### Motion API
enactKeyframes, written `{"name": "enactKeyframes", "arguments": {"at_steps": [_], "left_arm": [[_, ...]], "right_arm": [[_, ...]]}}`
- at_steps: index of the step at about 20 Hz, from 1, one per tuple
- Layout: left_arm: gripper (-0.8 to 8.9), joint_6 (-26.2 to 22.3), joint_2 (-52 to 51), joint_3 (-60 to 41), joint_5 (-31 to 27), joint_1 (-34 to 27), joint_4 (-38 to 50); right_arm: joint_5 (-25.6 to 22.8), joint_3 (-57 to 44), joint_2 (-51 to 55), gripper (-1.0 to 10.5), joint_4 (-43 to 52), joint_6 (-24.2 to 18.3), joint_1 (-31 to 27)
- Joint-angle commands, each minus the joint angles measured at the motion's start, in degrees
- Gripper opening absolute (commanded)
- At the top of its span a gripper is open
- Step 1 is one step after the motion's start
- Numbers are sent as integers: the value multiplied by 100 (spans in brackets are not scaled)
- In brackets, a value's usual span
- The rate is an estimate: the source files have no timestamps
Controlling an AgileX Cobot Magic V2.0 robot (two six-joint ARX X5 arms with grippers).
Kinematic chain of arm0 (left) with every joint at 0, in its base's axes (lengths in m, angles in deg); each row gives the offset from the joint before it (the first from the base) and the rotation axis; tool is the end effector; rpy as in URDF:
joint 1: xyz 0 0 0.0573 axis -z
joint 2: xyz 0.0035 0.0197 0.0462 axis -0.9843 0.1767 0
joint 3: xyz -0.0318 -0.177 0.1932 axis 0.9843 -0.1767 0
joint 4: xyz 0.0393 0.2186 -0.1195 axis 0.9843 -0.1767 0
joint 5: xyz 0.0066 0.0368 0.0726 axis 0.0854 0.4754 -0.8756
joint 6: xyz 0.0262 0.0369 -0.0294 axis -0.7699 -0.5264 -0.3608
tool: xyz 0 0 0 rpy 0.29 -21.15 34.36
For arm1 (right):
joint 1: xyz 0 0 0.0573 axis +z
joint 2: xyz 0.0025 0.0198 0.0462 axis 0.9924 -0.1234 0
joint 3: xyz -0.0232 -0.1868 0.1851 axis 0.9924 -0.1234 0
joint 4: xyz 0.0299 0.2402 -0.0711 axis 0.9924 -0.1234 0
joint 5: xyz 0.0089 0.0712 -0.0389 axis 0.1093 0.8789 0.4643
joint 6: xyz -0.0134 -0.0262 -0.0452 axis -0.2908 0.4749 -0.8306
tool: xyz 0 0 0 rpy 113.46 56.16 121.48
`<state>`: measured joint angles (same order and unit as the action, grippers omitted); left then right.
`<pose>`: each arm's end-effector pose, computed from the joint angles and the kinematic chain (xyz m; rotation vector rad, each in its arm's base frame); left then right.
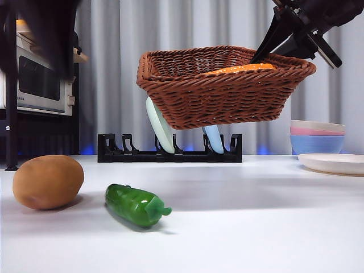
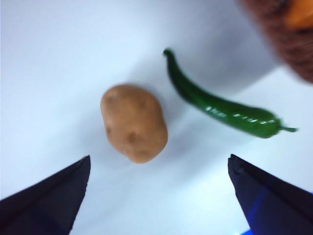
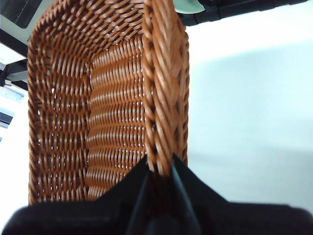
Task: Pick up the basket,pick up the corn from the table,pick up the potato from the table,pick up the cucumber from the table,put all items into the basket
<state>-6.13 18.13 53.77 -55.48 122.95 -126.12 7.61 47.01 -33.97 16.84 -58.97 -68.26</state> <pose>0.1543 -0.1351 0.2910 0.3010 0.9946 -0.3407 0.2849 0.0884 0.2974 0.4064 0.7026 0.6104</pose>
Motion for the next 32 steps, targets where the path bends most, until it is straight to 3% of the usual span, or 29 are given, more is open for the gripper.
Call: {"name": "enactKeyframes", "arguments": {"at_steps": [1, 9, 17, 18, 19, 20, 21, 24, 29, 32], "left_arm": [[472, 131, 46, -553, 315, -337, 457], [472, -369, 898, -979, 1639, -1792, 2011], [462, -494, 2070, -979, 1832, -1912, 2573], [403, -494, 2068, -979, 1786, -1912, 2568], [239, -516, 2050, -977, 1676, -1912, 2564], [80, -625, 2044, -975, 1672, -1915, 2555], [-11, -695, 2011, -966, 1690, -1912, 2518], [-8, -870, 1565, -901, 1897, -1906, 2087], [-8, -1322, 76, 61, 2883, -1906, 190], [-8, -1172, -584, 826, 3084, -1840, 275]], "right_arm": [[61, 61, 15, -12, 118, -2, -2], [61, 61, 15, -12, 116, 9, -2], [48, 61, 15, -12, 118, 20, -2], [48, 61, 15, -12, 118, 22, -2], [46, 61, 15, -12, 118, 22, -2], [39, 61, 15, -12, 118, 22, -2], [26, 61, 15, -12, 118, 22, -2], [22, 61, 15, -13, 118, 22, -2], [4, 61, 15, -12, 120, 20, 0], [13, 61, 15, -12, 118, 22, 11]]}}
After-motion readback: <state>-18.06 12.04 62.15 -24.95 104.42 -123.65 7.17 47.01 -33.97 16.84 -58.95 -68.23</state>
